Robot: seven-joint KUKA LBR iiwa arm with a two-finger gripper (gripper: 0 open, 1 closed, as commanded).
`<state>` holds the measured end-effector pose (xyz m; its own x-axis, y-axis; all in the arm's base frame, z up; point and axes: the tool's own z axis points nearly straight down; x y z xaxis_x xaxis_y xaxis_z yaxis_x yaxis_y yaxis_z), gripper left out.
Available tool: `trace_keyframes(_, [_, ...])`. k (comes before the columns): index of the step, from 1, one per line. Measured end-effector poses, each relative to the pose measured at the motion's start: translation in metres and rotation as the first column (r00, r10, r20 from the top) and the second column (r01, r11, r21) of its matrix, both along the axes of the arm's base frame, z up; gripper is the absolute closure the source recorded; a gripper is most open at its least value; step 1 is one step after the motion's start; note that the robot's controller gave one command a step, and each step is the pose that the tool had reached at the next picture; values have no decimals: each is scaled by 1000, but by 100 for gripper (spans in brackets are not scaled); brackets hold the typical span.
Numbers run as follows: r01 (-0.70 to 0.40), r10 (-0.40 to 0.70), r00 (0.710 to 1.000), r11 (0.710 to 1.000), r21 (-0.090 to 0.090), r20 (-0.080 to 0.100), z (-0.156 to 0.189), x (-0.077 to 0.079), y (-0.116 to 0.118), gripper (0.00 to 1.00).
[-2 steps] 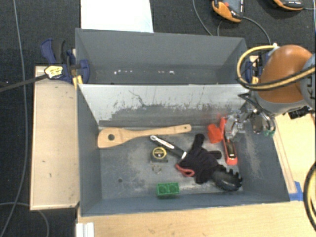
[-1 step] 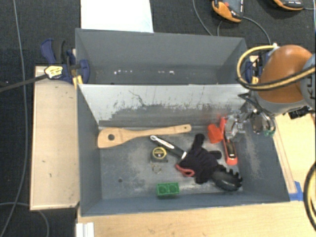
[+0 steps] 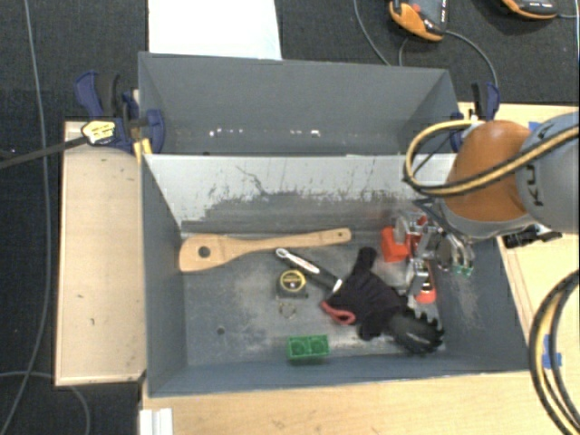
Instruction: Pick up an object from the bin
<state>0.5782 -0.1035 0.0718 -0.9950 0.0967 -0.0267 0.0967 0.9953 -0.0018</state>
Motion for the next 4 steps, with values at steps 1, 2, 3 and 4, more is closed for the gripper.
trace_keyframes(1, [-2, 2, 1000, 1000, 0, 0, 0, 0, 0, 0])
trace_keyframes(2, [28, -28, 1000, 1000, 0, 8, 1, -19, 23, 0])
trace_keyframes(3, [36, -36, 999, 999, -1, 13, 0, -11, 24, 0])
trace_keyframes(4, [61, -61, 998, 998, 0, 15, 1, -14, 38, 0])
